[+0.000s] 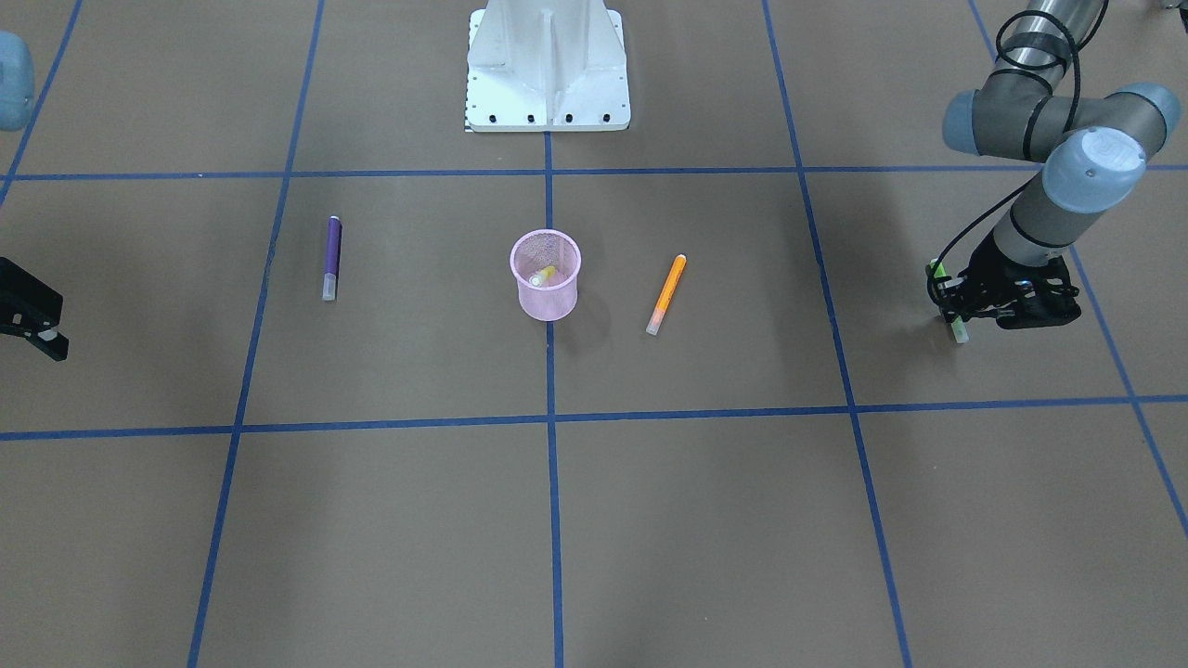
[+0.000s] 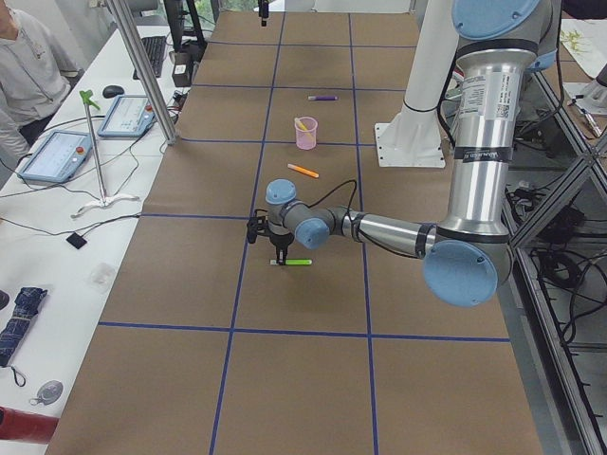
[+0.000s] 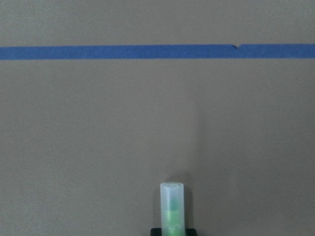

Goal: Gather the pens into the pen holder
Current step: 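Grasp the green marker upright with the left gripper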

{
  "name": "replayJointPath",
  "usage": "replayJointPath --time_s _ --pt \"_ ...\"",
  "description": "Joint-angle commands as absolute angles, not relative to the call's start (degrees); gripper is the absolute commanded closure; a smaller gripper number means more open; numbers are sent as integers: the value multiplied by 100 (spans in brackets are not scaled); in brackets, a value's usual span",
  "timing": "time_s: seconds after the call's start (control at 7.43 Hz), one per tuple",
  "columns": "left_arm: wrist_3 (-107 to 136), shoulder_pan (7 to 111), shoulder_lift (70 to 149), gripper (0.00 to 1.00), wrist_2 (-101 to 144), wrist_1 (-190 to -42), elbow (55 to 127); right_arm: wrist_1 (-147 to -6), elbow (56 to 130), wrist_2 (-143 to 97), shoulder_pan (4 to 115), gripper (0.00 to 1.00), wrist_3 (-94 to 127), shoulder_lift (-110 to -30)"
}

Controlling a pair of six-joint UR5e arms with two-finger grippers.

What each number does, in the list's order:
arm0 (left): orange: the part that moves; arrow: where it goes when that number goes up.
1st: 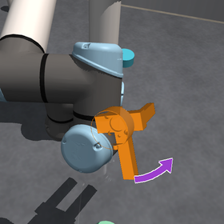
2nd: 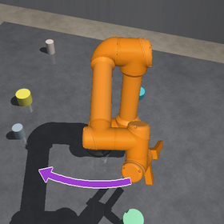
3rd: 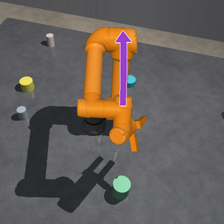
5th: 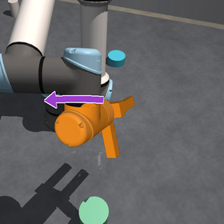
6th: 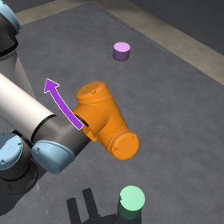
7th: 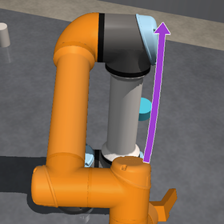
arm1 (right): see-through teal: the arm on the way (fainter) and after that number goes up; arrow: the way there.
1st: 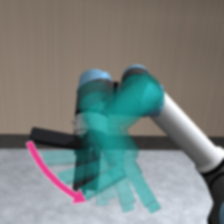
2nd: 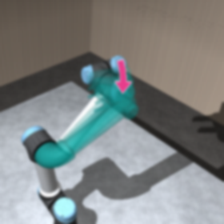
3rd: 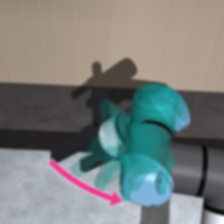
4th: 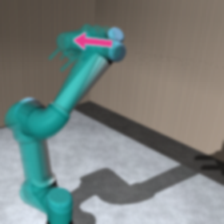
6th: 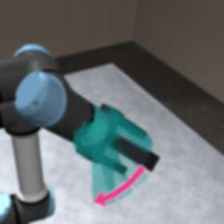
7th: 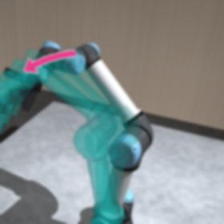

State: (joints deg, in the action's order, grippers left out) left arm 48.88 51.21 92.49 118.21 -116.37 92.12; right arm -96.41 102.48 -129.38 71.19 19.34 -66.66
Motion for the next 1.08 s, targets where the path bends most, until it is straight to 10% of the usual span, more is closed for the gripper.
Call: replayJointPath --time_s 0.0,0.4,0.67,0.94 --pt "4869 5107 9246 72 11821 -11637 9211 -9642 10239 -12937 7119 0 1934 -6671" --pt "4852 5106 9255 71 11821 -11637 9211 -9642 10239 -12911 7119 0 1934 -6671" --pt "4843 5106 9255 100 11821 -11637 9220 -9642 10230 -12902 7119 0 1934 -6662" --pt "4834 5115 9298 100 11891 -11602 9508 -9642 10230 -12902 7119 0 1934 -6671"
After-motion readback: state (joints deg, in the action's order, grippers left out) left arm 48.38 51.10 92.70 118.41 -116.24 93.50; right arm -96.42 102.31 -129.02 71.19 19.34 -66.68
